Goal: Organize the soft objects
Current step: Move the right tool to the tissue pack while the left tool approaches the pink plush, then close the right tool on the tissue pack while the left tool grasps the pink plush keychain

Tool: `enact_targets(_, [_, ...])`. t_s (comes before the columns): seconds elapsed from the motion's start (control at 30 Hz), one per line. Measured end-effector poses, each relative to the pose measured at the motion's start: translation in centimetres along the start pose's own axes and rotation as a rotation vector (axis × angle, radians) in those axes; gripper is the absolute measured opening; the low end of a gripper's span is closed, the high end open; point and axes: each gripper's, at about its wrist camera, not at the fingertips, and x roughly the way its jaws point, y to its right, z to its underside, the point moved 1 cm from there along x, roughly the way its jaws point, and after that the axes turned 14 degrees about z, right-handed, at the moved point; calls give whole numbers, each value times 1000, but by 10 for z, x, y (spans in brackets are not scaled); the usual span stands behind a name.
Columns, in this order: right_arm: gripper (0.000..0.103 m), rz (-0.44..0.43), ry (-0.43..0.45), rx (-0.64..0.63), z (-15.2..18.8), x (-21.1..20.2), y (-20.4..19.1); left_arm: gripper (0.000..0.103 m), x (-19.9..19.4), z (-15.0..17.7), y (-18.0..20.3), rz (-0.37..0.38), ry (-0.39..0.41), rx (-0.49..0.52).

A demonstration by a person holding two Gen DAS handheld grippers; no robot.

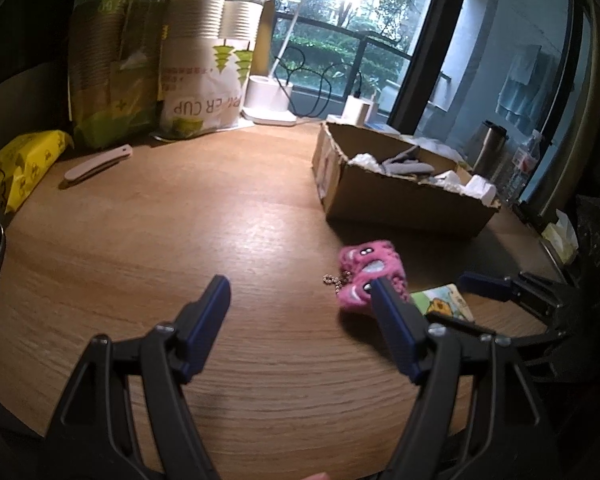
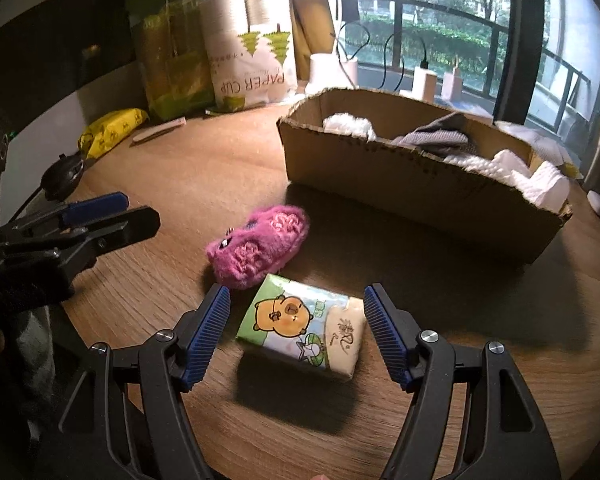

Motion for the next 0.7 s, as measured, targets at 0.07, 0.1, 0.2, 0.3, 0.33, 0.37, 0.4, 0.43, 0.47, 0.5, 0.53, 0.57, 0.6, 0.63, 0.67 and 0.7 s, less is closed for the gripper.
enact_targets(0.07, [73,14,-8,-9,2,5,-2,74,2,1,0,-2,-6,0])
enact_targets(0.1, [73,24,-3,-16,3,5,-3,74,4,1,0,-3,-9,2])
enact_targets(0.2, [73,36,-1,-21,3,7,-1,74,7,0,2,-4,-17,8])
enact_targets(0.3, [73,38,-1,-8,3,9,4,74,12,-1,5,-6,-26,11])
enact_targets(0.33, [73,41,-1,-3,3,10,6,74,13,-2,6,-7,-28,13])
enact_targets(0.37, [73,45,-1,0,3,11,8,74,15,-2,7,-7,-32,14])
enact_targets(0.4, [73,46,1,1,4,12,10,74,17,-2,7,-7,-35,15])
enact_targets(0.43, [73,48,5,1,5,13,11,74,19,-2,9,-7,-39,17])
enact_targets(0.47, [73,51,9,2,5,13,13,74,21,-3,10,-7,-43,21])
enact_targets(0.5, [73,53,10,5,5,13,14,74,23,-3,12,-6,-47,25])
enact_targets(0.53, [73,54,11,9,5,14,17,74,25,-4,15,-6,-52,31])
enact_targets(0.57, [73,57,11,13,5,14,19,74,27,-5,16,-6,-55,34])
enact_targets(0.6, [73,65,12,18,5,15,22,74,29,-6,18,-6,-58,37])
enact_targets(0.63, [73,71,13,22,5,15,25,74,31,-7,19,-6,-61,40])
enact_targets(0.67, [73,75,14,27,5,16,28,74,33,-8,21,-5,-64,43])
enact_targets(0.7, [73,74,17,36,5,16,31,74,35,-9,23,-5,-68,48])
